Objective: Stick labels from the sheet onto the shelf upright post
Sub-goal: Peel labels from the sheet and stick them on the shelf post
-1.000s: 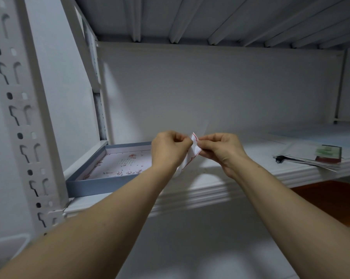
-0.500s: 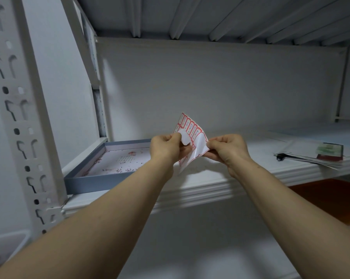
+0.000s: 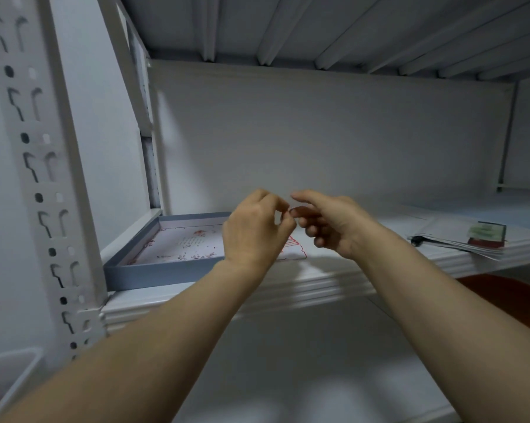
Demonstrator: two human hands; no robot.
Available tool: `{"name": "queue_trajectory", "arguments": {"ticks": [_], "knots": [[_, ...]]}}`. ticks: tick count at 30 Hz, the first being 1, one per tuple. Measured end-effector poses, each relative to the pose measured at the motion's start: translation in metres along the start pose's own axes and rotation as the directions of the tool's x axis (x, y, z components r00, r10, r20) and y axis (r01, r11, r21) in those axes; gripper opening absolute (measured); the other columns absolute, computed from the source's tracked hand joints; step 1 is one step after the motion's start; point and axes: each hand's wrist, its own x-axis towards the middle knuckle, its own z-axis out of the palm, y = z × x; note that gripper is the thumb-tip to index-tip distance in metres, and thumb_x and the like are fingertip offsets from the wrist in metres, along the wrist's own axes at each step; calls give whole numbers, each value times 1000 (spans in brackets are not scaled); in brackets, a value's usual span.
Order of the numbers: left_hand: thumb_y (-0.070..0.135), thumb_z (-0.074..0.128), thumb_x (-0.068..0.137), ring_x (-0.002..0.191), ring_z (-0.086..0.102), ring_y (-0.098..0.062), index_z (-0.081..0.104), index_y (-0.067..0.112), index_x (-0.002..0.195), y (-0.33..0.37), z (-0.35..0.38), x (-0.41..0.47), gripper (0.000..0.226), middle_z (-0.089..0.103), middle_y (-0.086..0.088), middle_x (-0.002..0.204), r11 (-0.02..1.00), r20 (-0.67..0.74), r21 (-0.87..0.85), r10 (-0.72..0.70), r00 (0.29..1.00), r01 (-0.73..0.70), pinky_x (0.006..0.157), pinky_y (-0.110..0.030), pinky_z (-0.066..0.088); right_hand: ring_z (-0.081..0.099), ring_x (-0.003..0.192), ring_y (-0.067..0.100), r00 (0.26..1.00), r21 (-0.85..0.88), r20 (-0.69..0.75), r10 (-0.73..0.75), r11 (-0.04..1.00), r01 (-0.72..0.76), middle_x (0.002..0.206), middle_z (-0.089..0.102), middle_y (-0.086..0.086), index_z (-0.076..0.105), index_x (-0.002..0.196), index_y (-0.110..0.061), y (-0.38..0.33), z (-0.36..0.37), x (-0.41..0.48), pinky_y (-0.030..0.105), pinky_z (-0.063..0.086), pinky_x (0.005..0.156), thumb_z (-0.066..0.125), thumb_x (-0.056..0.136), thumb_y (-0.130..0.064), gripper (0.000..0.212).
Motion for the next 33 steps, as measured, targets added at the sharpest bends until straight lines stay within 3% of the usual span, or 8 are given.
{"name": "queue_trajectory", "arguments": {"ticks": [3, 7, 10, 12, 15, 17, 24, 33], "knots": [[25, 59, 71, 66, 61, -23, 66, 15, 69, -2, -6, -2, 12, 64, 1, 77, 992, -80, 58, 116, 990, -111, 46, -26, 42, 36, 45, 12, 1000, 21, -11, -20, 1000, 20, 53, 52, 0, 66, 66, -11, -4, 5, -7, 21, 25, 43, 71, 77, -23, 17], [36, 46, 74, 72, 62, -19, 69, 19, 74, -4, -22, -4, 28, 65, 5, 81, 981, -80, 105, 173, 982, -165, 45, -26, 46, 36, 44, 12, 997, 37, -26, -76, 996, 77, 53, 52, 3, 64, 67, -7, -7, 12, -17, 21, 24, 42, 71, 77, -10, 13], [41, 47, 74, 78, 58, -15, 71, 24, 96, -2, -48, -10, 36, 64, 10, 94, 987, -3, -73, -143, 990, 143, 63, -29, 49, 38, 48, 12, 985, 14, -3, -170, 985, 170, 58, 54, 3, 63, 71, -6, -9, 15, -28, 21, 27, 42, 65, 84, -10, 14], [38, 50, 79, 80, 57, -16, 71, 20, 94, -3, -65, -13, 31, 65, 7, 88, 844, 79, -338, -416, 906, 416, 72, -30, 47, 39, 50, 11, 960, -11, 76, -270, 962, 272, 61, 54, 2, 61, 72, -8, -4, 19, -37, 20, 29, 43, 59, 91, -11, 19], [26, 56, 86, 67, 47, -18, 68, 4, 84, -10, -98, -21, 25, 58, -1, 72, 633, 158, -496, -609, 778, 595, 64, -30, 39, 41, 50, 6, 909, -93, 185, -374, 914, 395, 62, 56, -3, 60, 72, -12, 6, 36, -50, 18, 32, 46, 53, 94, -13, 23], [22, 57, 86, 58, 43, -13, 68, 8, 79, -12, -117, -32, 19, 55, 2, 66, 559, 212, -513, -654, 727, 652, 55, -26, 34, 42, 51, 3, 887, -141, 230, -400, 888, 437, 62, 57, -8, 60, 74, -14, 9, 48, -58, 17, 34, 50, 53, 94, -17, 22], [13, 64, 85, 39, 40, 1, 63, 12, 63, -29, -158, -66, 22, 50, 14, 45, 533, 216, -561, -645, 733, 634, 40, -7, 30, 44, 48, -3, 851, -139, 320, -416, 868, 476, 64, 57, -8, 63, 78, -16, 13, 95, -79, 8, 35, 47, 55, 93, -19, 18], [10, 66, 84, 42, 42, 3, 66, 15, 66, -60, -182, -104, 19, 53, 13, 48, 557, 114, -584, -664, 739, 591, 42, -8, 32, 44, 53, -1, 839, -156, 401, -368, 875, 459, 65, 56, -8, 62, 76, -16, 35, 147, -95, 6, 36, 51, 57, 92, -19, 17]]}}
